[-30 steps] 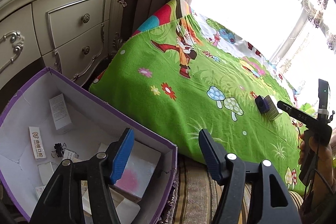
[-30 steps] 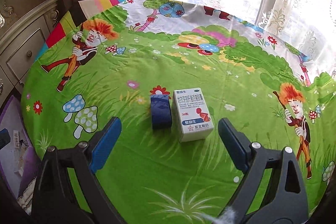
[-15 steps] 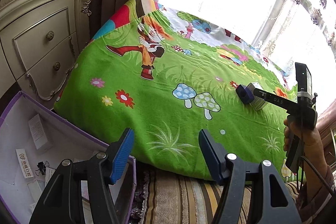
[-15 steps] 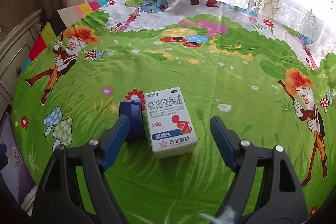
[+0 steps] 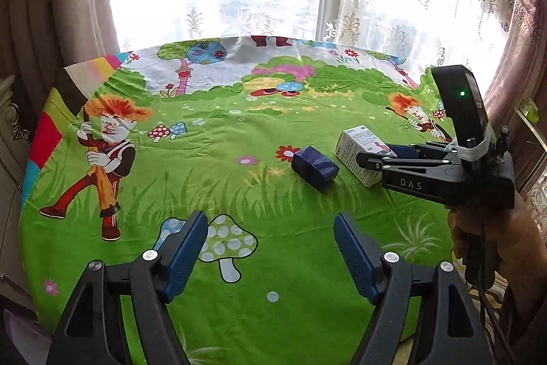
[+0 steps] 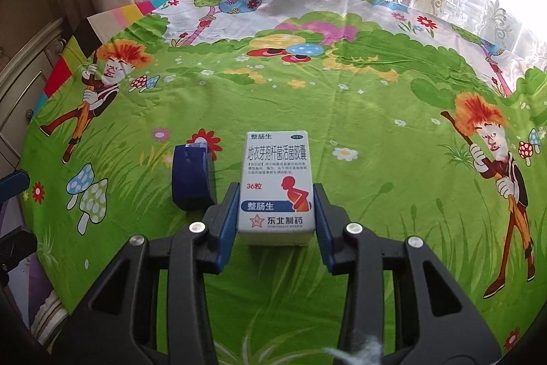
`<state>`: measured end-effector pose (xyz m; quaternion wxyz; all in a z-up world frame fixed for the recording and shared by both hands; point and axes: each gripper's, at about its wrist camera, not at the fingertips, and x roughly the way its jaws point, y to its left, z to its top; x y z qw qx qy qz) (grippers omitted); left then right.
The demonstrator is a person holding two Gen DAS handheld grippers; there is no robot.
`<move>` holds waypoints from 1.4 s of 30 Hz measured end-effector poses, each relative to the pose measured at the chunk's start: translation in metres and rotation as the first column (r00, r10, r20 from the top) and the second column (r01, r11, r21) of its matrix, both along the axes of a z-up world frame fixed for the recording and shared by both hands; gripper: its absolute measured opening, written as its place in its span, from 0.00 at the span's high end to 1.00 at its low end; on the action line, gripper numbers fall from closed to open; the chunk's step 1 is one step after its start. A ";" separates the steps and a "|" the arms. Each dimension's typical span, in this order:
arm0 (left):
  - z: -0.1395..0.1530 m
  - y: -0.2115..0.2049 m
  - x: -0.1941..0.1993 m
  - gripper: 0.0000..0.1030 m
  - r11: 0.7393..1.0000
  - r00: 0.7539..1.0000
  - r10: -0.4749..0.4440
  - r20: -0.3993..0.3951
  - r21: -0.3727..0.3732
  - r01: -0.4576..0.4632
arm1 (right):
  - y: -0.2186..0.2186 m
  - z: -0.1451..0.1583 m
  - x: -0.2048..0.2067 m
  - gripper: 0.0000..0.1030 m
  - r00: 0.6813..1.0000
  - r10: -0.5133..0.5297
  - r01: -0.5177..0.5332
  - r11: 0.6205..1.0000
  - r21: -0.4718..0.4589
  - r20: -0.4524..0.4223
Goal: Organize rigid objects
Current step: 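Grasp the white medicine box with right tool while left tool grasps the navy cube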
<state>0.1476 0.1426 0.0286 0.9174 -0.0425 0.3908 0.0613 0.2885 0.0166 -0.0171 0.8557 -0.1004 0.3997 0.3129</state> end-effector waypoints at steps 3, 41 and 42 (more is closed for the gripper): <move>-0.009 -0.011 0.031 0.25 0.995 0.995 -0.089 -0.043 0.036 0.090 | -0.014 -0.001 0.000 0.57 1.000 -0.028 0.028 1.000 0.002 -0.007; -0.061 -0.027 0.108 0.45 0.997 0.968 -0.080 -0.238 -0.006 0.081 | -0.026 -0.018 0.002 0.57 0.998 -0.058 0.057 0.998 -0.031 -0.032; -0.061 -0.027 0.104 0.45 0.998 0.968 -0.063 -0.244 -0.007 0.064 | -0.025 -0.018 0.001 0.57 0.998 -0.056 0.055 0.998 -0.032 -0.033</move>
